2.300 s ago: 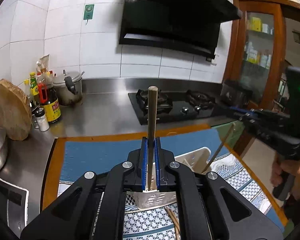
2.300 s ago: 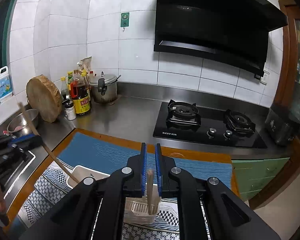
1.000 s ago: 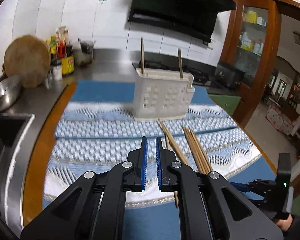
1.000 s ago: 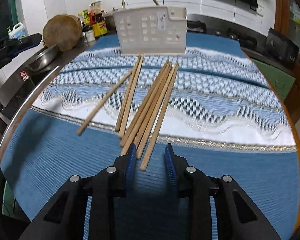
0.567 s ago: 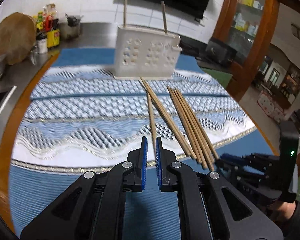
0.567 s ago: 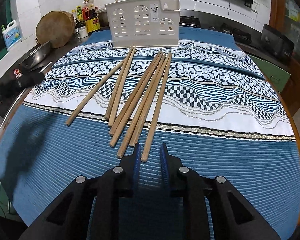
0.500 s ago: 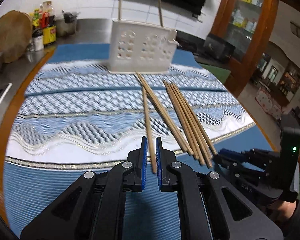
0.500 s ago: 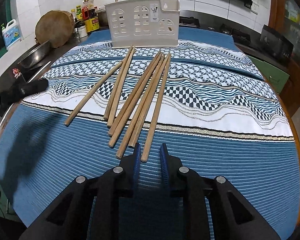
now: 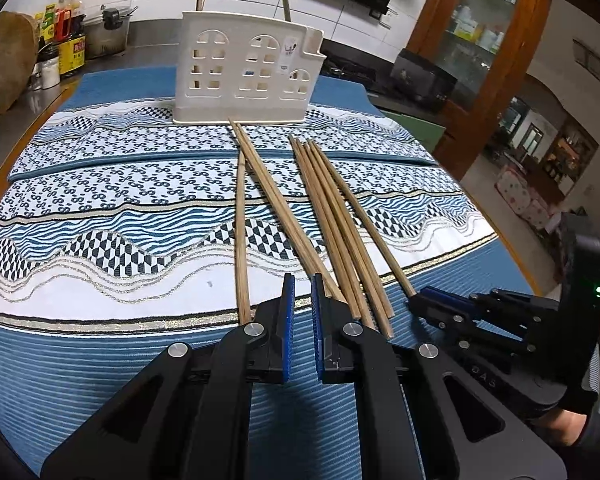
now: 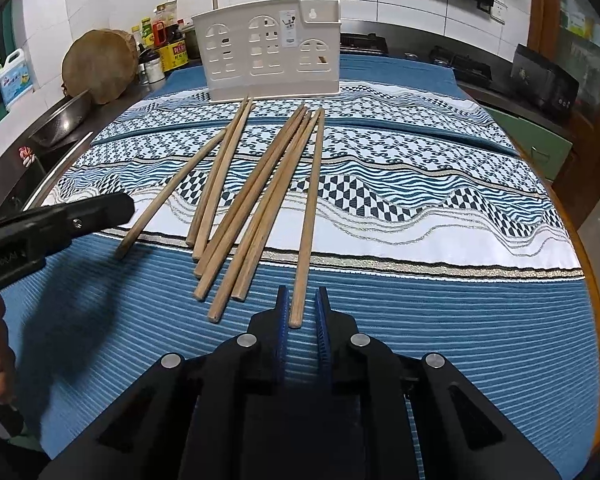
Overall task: Organize utensils
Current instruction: 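Close the left tool on a chopstick while the right tool grasps another chopstick, then carry the left tool's chopstick into the white holder and release while the right tool does likewise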
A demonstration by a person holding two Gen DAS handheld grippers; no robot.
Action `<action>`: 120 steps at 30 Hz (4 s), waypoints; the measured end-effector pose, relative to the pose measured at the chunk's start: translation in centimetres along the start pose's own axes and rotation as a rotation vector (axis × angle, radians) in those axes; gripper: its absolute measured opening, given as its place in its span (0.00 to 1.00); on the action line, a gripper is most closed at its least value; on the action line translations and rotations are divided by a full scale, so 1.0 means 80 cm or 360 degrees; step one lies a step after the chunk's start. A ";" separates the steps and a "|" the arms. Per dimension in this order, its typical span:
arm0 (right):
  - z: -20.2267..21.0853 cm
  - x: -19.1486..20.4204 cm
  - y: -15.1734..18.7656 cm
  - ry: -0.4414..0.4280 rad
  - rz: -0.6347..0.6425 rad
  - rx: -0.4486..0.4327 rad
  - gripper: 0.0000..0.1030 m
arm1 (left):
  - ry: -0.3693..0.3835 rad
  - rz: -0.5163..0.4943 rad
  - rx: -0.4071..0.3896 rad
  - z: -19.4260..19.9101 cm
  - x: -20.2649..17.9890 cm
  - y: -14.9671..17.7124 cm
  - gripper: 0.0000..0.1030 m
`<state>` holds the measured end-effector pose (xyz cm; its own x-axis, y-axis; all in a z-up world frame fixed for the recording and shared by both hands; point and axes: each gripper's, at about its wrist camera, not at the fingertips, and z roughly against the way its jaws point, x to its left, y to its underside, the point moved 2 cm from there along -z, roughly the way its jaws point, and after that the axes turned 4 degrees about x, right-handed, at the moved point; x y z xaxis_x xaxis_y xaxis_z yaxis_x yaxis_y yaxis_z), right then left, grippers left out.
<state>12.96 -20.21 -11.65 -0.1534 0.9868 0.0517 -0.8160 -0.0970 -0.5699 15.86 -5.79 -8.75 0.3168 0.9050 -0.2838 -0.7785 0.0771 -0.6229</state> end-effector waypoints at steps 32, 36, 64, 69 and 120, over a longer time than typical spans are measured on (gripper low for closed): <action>0.000 -0.004 0.002 -0.0081 -0.0006 -0.0031 0.14 | -0.0133 0.0055 0.0080 -0.061 -0.012 -0.007 0.11; 0.001 -0.005 0.003 -0.0082 -0.0008 -0.0035 0.15 | -0.0213 0.0030 0.0087 -0.061 -0.015 -0.007 0.11; -0.013 -0.002 -0.018 -0.0084 -0.0039 -0.0021 0.18 | -0.0331 -0.0006 0.0107 -0.087 -0.019 -0.038 0.08; -0.011 -0.007 -0.017 -0.0102 -0.0070 -0.0027 0.08 | -0.0333 -0.0049 0.0110 -0.087 -0.021 -0.039 0.07; 0.179 -0.009 -0.441 0.0043 0.0272 -0.0660 0.06 | -0.0106 -0.0244 -0.0508 0.118 0.022 -0.249 0.05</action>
<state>33.87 -19.34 20.14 -0.2476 0.9647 -0.0900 -0.4868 -0.2042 -0.8493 26.83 -1.81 10.02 0.3727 0.9191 -0.1277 -0.5125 0.0892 -0.8540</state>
